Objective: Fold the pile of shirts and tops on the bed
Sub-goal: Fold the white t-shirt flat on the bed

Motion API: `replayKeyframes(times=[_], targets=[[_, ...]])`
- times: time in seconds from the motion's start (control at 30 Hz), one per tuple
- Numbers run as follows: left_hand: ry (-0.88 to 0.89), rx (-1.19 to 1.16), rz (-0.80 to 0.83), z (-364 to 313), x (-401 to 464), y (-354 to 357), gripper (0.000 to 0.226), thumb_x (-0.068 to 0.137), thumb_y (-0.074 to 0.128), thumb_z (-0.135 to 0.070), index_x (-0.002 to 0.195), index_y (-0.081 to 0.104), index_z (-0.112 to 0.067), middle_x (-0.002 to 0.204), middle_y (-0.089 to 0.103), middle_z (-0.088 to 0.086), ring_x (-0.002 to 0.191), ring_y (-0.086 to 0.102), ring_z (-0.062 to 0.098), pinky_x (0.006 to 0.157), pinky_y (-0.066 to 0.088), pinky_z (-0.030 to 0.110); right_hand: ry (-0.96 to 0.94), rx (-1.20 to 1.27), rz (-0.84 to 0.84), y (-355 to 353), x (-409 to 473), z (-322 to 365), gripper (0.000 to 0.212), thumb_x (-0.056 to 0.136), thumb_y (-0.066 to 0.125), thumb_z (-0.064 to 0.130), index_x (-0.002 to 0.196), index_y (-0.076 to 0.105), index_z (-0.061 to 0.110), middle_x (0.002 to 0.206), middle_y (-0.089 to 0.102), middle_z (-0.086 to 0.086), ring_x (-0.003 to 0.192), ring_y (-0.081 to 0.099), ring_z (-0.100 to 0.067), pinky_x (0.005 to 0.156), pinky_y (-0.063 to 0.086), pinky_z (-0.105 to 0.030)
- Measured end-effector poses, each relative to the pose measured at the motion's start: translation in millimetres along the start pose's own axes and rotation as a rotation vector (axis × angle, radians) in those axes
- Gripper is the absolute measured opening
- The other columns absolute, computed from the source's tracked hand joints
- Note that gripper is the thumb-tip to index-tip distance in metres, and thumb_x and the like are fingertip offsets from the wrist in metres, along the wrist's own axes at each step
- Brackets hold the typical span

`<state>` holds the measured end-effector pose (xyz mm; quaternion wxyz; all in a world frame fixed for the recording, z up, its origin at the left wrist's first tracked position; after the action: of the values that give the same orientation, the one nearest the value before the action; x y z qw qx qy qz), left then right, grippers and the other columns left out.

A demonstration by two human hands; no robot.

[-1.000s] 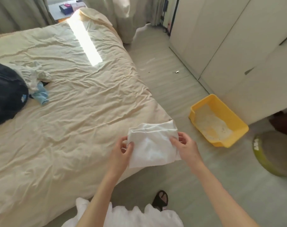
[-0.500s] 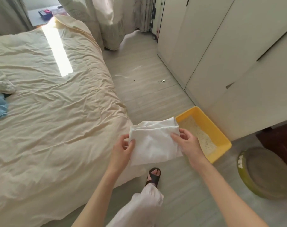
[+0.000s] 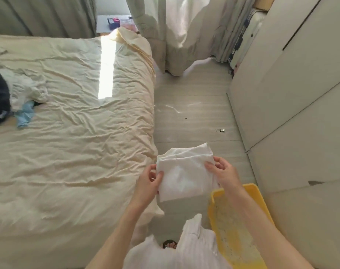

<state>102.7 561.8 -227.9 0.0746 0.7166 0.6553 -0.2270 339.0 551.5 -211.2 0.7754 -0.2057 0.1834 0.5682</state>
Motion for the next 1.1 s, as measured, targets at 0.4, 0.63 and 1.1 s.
replayKeyframes(times=[0.4,0.63,1.1], targets=[[-0.296,-0.338,-0.487,-13,97,-9,0.019,0.094,0.053,-0.018,0.112,0.053,-0.013,0.101,0.063,0.015,0.087,0.065,0.027,0.067,0.059,0.041,0.018,-0.361,0.527,107,193,101,0.014,0.087,0.065,0.013,0.100,0.067,0.018,0.087,0.070,-0.004,0.076,0.064,-0.019,0.059,0.046,-0.028],[-0.405,-0.570,-0.734,-4,128,-13,0.010,0.095,0.052,-0.017,0.105,0.052,-0.016,0.102,0.062,0.015,0.080,0.065,0.024,0.060,0.058,0.032,0.033,-0.591,0.800,195,250,126,0.011,0.086,0.066,0.012,0.090,0.068,0.022,0.089,0.070,-0.007,0.071,0.065,-0.016,0.056,0.047,-0.024],[-0.576,-0.734,-0.971,42,298,-89,0.014,0.095,0.052,-0.021,0.108,0.049,-0.019,0.107,0.060,0.011,0.090,0.063,0.024,0.068,0.057,0.036,-0.005,-0.941,0.997,393,405,132,0.018,0.087,0.062,0.010,0.098,0.065,0.025,0.086,0.066,0.003,0.080,0.061,-0.016,0.068,0.045,-0.027]])
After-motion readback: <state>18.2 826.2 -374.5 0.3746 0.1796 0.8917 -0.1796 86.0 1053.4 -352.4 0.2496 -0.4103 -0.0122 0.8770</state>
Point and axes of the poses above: each hand's wrist, its own x-axis towards the middle knuckle, its own y-axis out of the palm, z = x × y, the point moved 7 cm from there along x, towards the middle knuckle
